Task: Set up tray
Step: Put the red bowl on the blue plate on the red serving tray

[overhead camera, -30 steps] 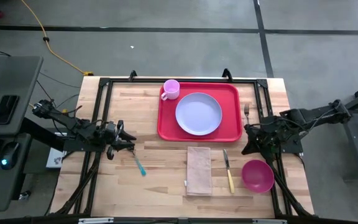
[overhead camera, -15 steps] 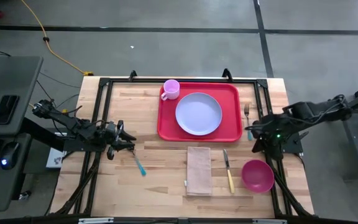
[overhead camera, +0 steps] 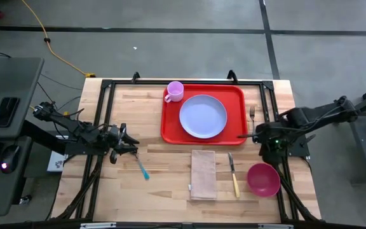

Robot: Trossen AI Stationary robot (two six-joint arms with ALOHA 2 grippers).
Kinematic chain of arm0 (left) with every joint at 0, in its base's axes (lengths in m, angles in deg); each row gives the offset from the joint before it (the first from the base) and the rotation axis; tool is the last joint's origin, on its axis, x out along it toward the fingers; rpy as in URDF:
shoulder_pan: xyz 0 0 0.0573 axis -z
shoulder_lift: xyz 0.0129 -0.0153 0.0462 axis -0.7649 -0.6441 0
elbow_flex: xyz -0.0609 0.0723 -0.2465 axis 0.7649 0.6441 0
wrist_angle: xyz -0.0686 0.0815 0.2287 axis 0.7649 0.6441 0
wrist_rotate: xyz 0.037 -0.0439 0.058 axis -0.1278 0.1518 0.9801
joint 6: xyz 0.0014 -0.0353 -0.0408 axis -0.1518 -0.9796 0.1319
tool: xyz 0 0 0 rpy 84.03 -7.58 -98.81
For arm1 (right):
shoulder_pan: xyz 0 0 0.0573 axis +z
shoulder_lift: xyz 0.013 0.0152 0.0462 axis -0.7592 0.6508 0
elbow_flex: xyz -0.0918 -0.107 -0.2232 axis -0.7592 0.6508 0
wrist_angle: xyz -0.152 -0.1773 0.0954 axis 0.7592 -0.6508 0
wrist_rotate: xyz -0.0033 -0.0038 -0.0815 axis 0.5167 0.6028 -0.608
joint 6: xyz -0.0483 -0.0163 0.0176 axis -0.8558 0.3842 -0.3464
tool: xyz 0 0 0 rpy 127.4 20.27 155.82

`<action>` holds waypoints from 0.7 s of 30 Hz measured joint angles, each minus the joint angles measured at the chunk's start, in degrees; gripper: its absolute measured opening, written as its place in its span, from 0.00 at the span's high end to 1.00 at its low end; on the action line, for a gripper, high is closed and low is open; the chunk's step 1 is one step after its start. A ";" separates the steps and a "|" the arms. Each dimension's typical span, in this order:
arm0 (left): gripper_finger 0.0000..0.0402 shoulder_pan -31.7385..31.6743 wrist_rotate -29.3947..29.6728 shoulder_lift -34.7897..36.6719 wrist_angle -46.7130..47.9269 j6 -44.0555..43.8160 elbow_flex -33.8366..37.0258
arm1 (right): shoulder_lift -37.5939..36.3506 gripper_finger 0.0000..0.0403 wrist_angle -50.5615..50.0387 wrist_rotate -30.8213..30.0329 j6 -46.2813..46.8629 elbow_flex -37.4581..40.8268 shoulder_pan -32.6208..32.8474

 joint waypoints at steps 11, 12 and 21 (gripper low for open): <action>0.59 0.00 0.02 0.00 0.00 0.50 0.00 | 0.43 0.96 -2.38 -0.30 4.38 0.00 0.00; 0.59 0.00 0.00 0.00 -0.02 0.50 0.00 | 0.43 0.94 -2.34 -0.48 4.16 0.00 0.00; 0.59 0.00 -0.39 0.00 0.13 0.63 0.00 | 1.95 0.73 -2.32 -0.25 1.17 0.00 0.00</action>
